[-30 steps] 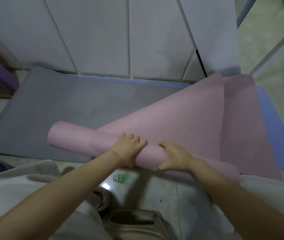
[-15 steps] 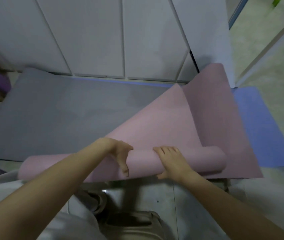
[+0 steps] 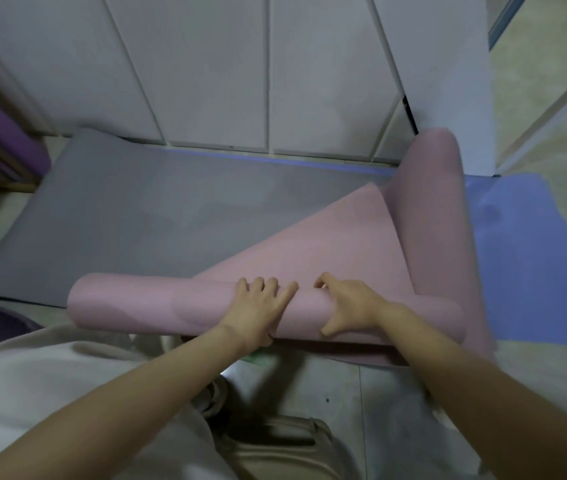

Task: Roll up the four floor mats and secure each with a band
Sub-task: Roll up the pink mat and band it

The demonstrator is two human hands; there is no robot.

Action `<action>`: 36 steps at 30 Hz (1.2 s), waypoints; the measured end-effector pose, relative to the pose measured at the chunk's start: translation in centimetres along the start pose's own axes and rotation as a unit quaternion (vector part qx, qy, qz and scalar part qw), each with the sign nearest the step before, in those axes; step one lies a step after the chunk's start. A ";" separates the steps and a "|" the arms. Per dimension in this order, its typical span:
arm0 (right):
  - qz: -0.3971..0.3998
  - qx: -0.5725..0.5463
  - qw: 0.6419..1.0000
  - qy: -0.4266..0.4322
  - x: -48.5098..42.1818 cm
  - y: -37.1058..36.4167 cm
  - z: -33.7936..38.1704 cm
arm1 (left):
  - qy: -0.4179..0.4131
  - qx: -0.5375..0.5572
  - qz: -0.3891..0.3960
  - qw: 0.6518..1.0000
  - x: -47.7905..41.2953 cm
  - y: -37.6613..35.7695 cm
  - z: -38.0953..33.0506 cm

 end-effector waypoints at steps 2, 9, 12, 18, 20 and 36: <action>0.025 -0.009 1.000 -0.005 0.0 0.3 -0.2 | -0.003 0.035 0.013 0.999 -0.5 0.0 0.1; -0.108 0.161 0.975 0.109 2.4 -1.3 -0.4 | 0.003 0.188 0.174 0.967 -2.5 0.6 3.1; -0.138 0.167 0.968 0.128 3.2 -2.1 -0.5 | -0.001 0.227 0.230 0.946 -3.1 0.2 3.7; -0.090 0.148 0.976 0.132 3.2 -1.8 -0.3 | 0.009 0.261 0.278 0.924 -3.2 -1.1 3.3; -0.061 0.135 0.981 0.125 2.4 -1.5 -0.5 | 0.017 0.265 0.258 0.929 -2.7 -1.2 3.0; 0.018 0.132 0.982 0.131 0.6 0.6 1.0 | 0.057 0.139 0.033 0.988 0.7 -2.3 0.2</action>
Point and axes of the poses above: each hand's wrist, its own x-axis away from the middle knuckle, its own y-axis out of the back of the hand, z = x × y, the point moved 1 cm from there along -x, towards the middle knuckle, and after that the axes turned 13 degrees about -z, right-handed, at the moved point
